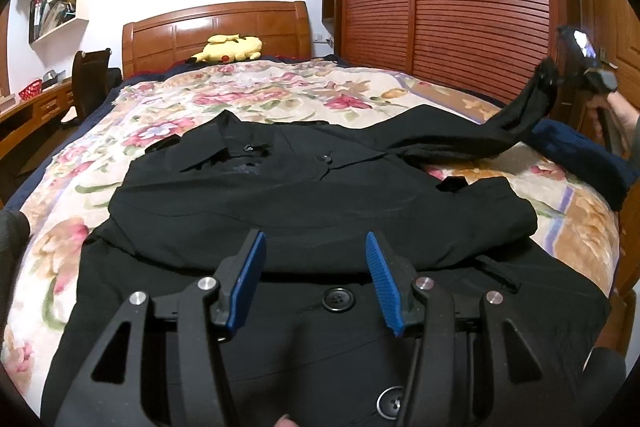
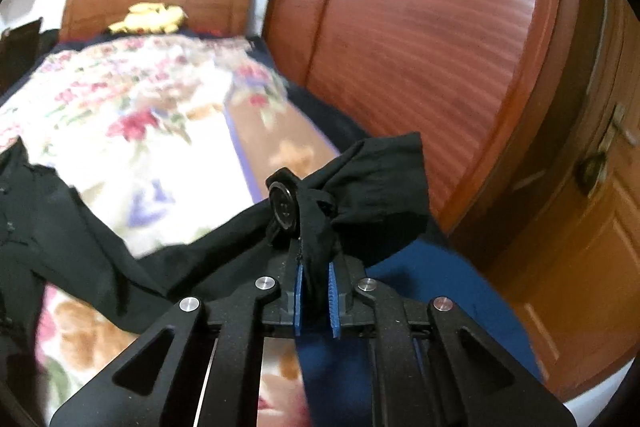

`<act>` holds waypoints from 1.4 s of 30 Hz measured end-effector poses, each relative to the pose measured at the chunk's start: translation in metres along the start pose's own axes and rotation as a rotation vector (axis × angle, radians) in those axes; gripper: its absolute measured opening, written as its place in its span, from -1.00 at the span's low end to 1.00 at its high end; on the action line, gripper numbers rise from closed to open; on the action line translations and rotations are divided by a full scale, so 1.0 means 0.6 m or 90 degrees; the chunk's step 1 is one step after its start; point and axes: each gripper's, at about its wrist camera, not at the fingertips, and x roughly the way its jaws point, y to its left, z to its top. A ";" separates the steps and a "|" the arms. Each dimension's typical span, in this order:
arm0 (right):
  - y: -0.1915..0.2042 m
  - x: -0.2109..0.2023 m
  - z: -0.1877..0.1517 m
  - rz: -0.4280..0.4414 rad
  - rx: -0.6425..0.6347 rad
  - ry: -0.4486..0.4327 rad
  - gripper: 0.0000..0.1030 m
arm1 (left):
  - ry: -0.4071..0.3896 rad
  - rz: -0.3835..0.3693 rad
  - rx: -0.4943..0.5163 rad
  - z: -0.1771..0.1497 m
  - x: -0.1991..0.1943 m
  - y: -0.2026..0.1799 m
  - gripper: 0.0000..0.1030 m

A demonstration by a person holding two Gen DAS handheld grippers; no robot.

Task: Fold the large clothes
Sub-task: 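Close the right tool on the sleeve cuff, then lift the sleeve up off the bed with the right tool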

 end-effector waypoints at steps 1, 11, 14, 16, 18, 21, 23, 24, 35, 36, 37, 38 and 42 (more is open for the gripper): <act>0.005 -0.018 0.010 0.000 -0.005 -0.015 -0.87 | -0.001 0.000 -0.001 -0.001 -0.004 0.003 -0.01; 0.024 -0.154 0.081 -0.043 -0.011 -0.118 -0.93 | -0.014 0.011 -0.015 -0.004 -0.037 0.039 -0.01; 0.034 -0.182 0.091 -0.048 -0.020 -0.130 -0.93 | -0.016 0.016 -0.021 -0.005 -0.045 0.054 -0.01; 0.050 -0.196 0.099 -0.041 -0.027 -0.137 -0.93 | -0.017 0.018 -0.026 -0.007 -0.051 0.063 -0.01; 0.068 -0.210 0.106 -0.033 -0.040 -0.145 -0.93 | -0.020 0.022 -0.030 -0.008 -0.056 0.073 -0.01; 0.103 -0.236 0.114 -0.016 -0.061 -0.157 -0.93 | -0.021 0.028 -0.035 -0.011 -0.064 0.086 -0.01; 0.128 -0.252 0.116 -0.002 -0.074 -0.165 -0.93 | -0.022 0.033 -0.037 -0.014 -0.070 0.094 -0.01; 0.147 -0.260 0.119 0.009 -0.085 -0.169 -0.93 | -0.022 0.036 -0.038 -0.016 -0.073 0.099 -0.01; 0.355 -0.311 0.095 0.139 -0.209 -0.188 -0.93 | -0.031 0.054 -0.055 -0.027 -0.101 0.142 -0.01; 0.375 -0.318 0.091 0.152 -0.221 -0.191 -0.94 | -0.032 0.055 -0.056 -0.027 -0.103 0.144 -0.01; 0.393 -0.326 0.088 0.166 -0.232 -0.195 -0.93 | -0.033 0.057 -0.058 -0.027 -0.105 0.147 -0.01; 0.411 -0.332 0.084 0.180 -0.243 -0.199 -0.94 | -0.035 0.058 -0.059 -0.028 -0.108 0.149 -0.01; 0.480 -0.368 0.079 0.239 -0.273 -0.223 -0.93 | -0.040 0.065 -0.066 -0.028 -0.115 0.161 -0.01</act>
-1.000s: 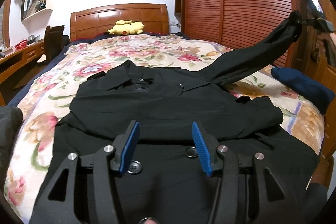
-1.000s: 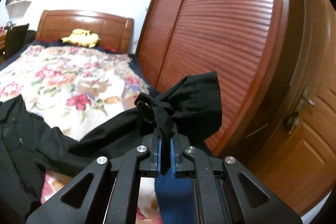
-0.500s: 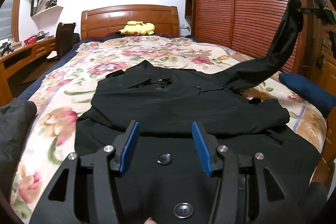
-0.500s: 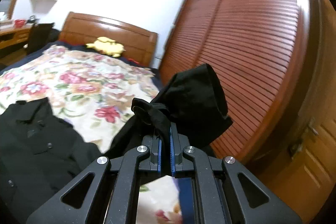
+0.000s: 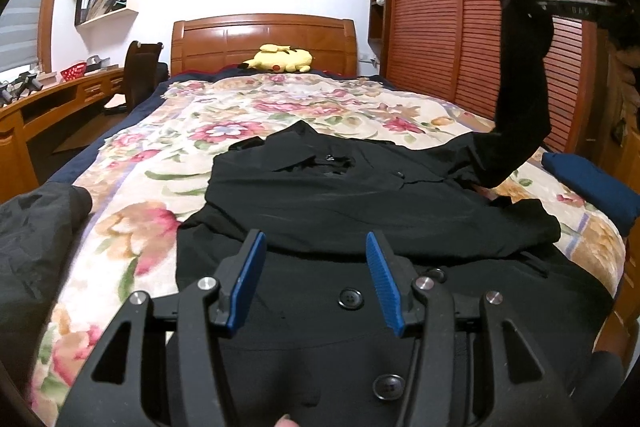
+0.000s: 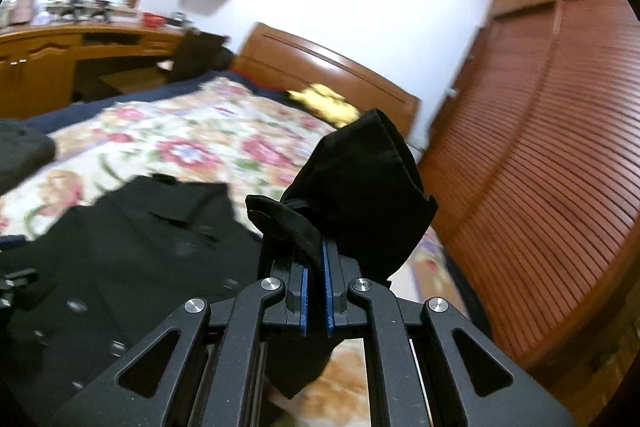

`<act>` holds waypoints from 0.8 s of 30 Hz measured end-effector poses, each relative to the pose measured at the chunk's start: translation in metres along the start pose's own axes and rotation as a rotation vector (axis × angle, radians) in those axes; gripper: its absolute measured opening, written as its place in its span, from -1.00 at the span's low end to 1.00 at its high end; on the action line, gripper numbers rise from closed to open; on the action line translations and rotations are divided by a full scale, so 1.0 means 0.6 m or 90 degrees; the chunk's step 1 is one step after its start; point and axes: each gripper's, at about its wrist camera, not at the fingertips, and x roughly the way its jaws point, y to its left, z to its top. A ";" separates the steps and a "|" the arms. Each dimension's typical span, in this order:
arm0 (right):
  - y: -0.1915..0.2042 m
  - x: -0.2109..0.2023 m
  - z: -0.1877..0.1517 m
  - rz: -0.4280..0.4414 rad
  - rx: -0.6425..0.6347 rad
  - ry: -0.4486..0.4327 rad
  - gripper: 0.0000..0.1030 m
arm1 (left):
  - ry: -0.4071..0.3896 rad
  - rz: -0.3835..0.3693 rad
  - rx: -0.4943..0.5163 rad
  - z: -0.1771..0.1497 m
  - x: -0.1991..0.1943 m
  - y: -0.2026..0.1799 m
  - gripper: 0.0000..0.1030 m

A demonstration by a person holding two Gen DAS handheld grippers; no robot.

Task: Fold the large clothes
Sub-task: 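Lift the sleeve up off the bed with the right tool, then lay the held sleeve across the coat front and open the right tool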

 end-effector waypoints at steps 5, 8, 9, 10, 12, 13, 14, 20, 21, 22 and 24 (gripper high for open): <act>0.075 -0.011 0.034 0.052 -0.015 -0.035 -0.94 | -0.006 0.010 -0.007 -0.002 -0.012 0.018 -0.01; 0.112 -0.012 0.045 0.078 -0.020 -0.046 -0.93 | -0.010 0.017 -0.013 -0.004 -0.019 0.033 -0.01; 0.122 -0.010 0.046 0.087 -0.019 -0.048 -0.94 | -0.011 0.018 -0.014 -0.004 -0.021 0.037 -0.01; 0.130 -0.007 0.048 0.096 -0.018 -0.049 -0.93 | -0.012 0.021 -0.016 -0.005 -0.024 0.042 -0.01; 0.155 0.002 0.051 0.112 -0.019 -0.048 -0.94 | -0.014 0.025 -0.021 -0.007 -0.030 0.052 -0.01; 0.163 0.005 0.051 0.116 -0.020 -0.048 -0.93 | -0.015 0.026 -0.024 -0.008 -0.032 0.057 -0.01; 0.168 0.006 0.048 0.122 -0.022 -0.046 -0.93 | -0.016 0.029 -0.028 -0.009 -0.035 0.063 -0.01; 0.228 0.036 0.030 0.156 -0.036 -0.016 -0.93 | -0.022 0.038 -0.046 -0.013 -0.047 0.088 -0.01; 0.232 0.039 0.026 0.161 -0.037 -0.011 -0.93 | -0.023 0.040 -0.048 -0.013 -0.049 0.091 -0.01; 0.236 0.042 0.022 0.166 -0.038 -0.005 -0.93 | -0.023 0.040 -0.049 -0.014 -0.049 0.092 -0.01; 0.246 0.051 0.013 0.179 -0.038 0.006 -0.93 | -0.025 0.041 -0.052 -0.014 -0.052 0.097 -0.01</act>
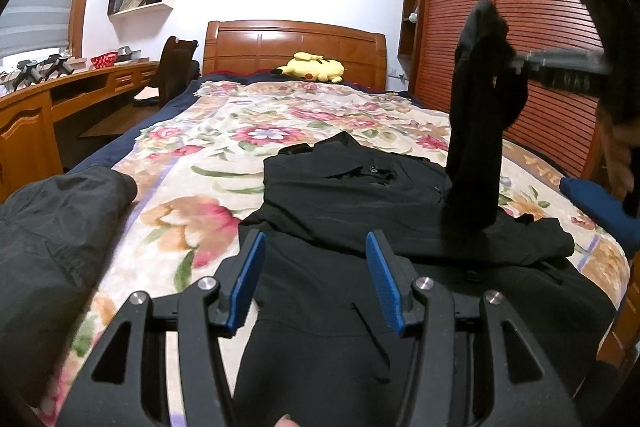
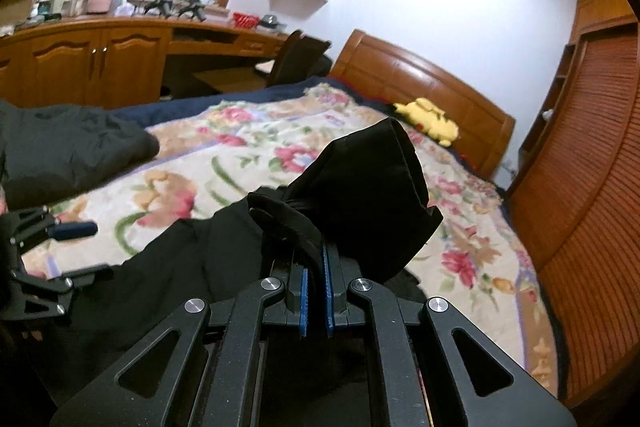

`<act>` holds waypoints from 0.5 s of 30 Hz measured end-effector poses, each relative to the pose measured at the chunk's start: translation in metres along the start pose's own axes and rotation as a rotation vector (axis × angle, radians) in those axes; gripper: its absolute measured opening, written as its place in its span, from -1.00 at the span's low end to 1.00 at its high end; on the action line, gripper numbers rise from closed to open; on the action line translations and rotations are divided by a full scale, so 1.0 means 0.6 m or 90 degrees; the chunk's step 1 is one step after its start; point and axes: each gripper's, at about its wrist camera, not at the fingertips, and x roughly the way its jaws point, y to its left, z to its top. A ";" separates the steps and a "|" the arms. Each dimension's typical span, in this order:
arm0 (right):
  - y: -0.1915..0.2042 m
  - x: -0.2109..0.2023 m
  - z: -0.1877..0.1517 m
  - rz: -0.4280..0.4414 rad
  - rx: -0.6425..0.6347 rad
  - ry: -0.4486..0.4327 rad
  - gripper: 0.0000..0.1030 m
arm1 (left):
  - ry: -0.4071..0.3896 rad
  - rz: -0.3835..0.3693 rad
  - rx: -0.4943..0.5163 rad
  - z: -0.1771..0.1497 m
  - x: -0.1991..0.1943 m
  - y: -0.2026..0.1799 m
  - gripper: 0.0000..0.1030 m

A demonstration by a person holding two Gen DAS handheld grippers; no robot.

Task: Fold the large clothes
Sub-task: 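Lay the held sleeve across the coat front and open the right tool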

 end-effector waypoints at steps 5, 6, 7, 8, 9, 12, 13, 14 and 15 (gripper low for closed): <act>0.013 0.017 -0.015 0.028 0.005 0.024 -0.93 | -0.005 0.002 -0.006 0.001 -0.002 0.004 -0.01; 0.017 0.020 -0.017 0.040 0.011 0.030 -0.93 | -0.005 0.002 -0.007 0.001 -0.003 0.005 -0.01; 0.017 0.021 -0.019 0.047 0.017 0.033 -0.93 | -0.005 0.003 -0.008 0.001 -0.003 0.006 -0.01; 0.019 0.023 -0.020 0.053 0.022 0.037 -0.93 | -0.006 0.003 -0.007 0.001 -0.002 0.005 -0.01; 0.020 0.022 -0.021 0.059 0.026 0.040 -0.91 | -0.005 0.003 -0.007 0.001 -0.003 0.006 -0.01; 0.026 0.019 -0.021 0.077 0.030 0.042 -0.74 | -0.006 0.004 -0.006 0.001 -0.003 0.006 -0.01; 0.028 0.018 -0.023 0.079 0.029 0.042 -0.55 | -0.007 0.005 -0.006 0.001 -0.003 0.007 -0.01; 0.028 0.016 -0.024 0.079 0.028 0.040 -0.42 | -0.007 0.005 -0.007 0.001 -0.003 0.008 -0.01; 0.029 0.013 -0.024 0.080 0.028 0.038 -0.19 | -0.007 0.006 -0.007 0.001 -0.003 0.008 -0.01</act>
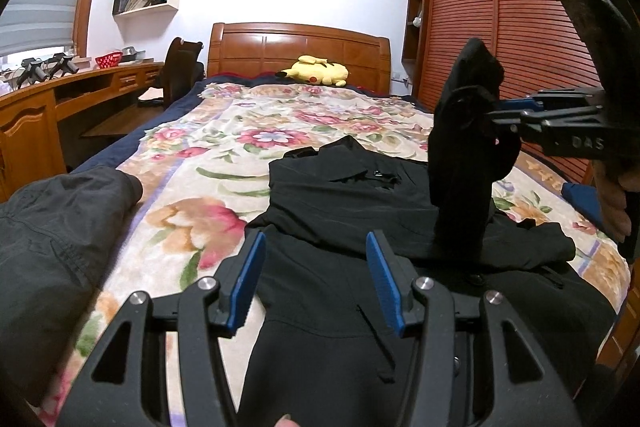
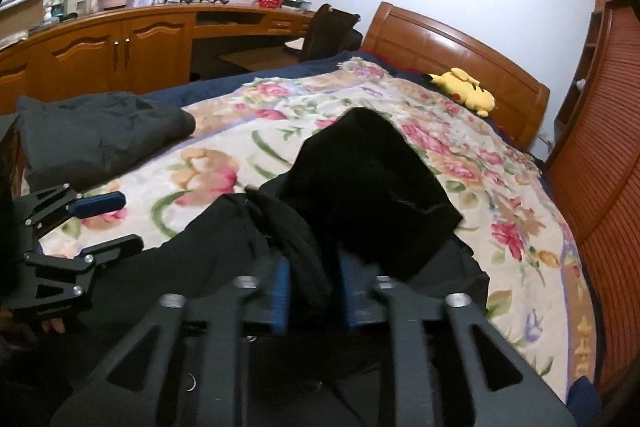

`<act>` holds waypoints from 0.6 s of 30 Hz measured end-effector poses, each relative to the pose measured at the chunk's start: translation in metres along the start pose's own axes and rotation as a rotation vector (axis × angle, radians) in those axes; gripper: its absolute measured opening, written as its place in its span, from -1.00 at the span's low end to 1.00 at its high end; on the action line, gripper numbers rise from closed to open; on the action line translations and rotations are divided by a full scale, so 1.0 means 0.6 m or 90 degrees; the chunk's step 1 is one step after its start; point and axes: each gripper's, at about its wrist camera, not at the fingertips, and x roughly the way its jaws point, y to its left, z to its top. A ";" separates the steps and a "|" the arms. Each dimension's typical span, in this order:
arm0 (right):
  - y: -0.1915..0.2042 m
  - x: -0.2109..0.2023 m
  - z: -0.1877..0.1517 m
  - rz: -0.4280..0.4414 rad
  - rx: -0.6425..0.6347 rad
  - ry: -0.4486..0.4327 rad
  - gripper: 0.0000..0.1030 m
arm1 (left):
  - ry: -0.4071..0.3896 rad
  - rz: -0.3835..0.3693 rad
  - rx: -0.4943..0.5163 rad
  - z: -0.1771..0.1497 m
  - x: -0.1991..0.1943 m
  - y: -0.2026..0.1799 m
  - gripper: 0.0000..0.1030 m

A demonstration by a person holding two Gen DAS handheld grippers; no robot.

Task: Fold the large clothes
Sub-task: 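Lay the held sleeve across the coat front and open the right tool, then move the left tool down to the coat's hem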

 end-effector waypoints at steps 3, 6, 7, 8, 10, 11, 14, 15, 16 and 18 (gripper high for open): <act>-0.001 -0.003 -0.003 0.011 0.005 -0.002 0.07 | -0.002 0.003 -0.002 0.000 0.000 0.000 -0.01; -0.001 -0.007 -0.007 0.013 0.007 -0.004 0.15 | -0.005 0.005 -0.003 0.001 -0.002 -0.001 -0.01; -0.002 -0.008 -0.007 0.016 0.009 -0.004 0.17 | -0.007 0.005 -0.004 0.001 -0.002 -0.001 -0.01; -0.003 -0.009 -0.009 0.018 0.011 -0.004 0.18 | -0.007 0.006 -0.004 0.001 -0.002 -0.001 -0.01; -0.004 -0.011 -0.012 0.017 0.011 -0.005 0.20 | -0.007 0.006 -0.004 0.000 -0.001 -0.001 -0.01; -0.004 -0.012 -0.015 0.015 0.010 -0.005 0.20 | -0.006 0.006 -0.004 0.000 -0.001 -0.001 -0.01; -0.006 -0.010 -0.027 0.005 0.011 0.007 0.20 | -0.005 0.006 -0.003 0.000 -0.001 0.000 -0.01; -0.008 -0.006 -0.036 0.001 0.012 0.016 0.20 | -0.004 0.006 -0.002 0.000 -0.001 0.000 -0.01; -0.010 -0.002 -0.043 -0.002 0.015 0.025 0.20 | -0.003 0.005 -0.002 0.000 -0.001 0.000 -0.01; -0.019 0.005 -0.060 -0.007 0.025 0.036 0.20 | -0.001 0.006 -0.001 -0.002 0.001 0.000 -0.01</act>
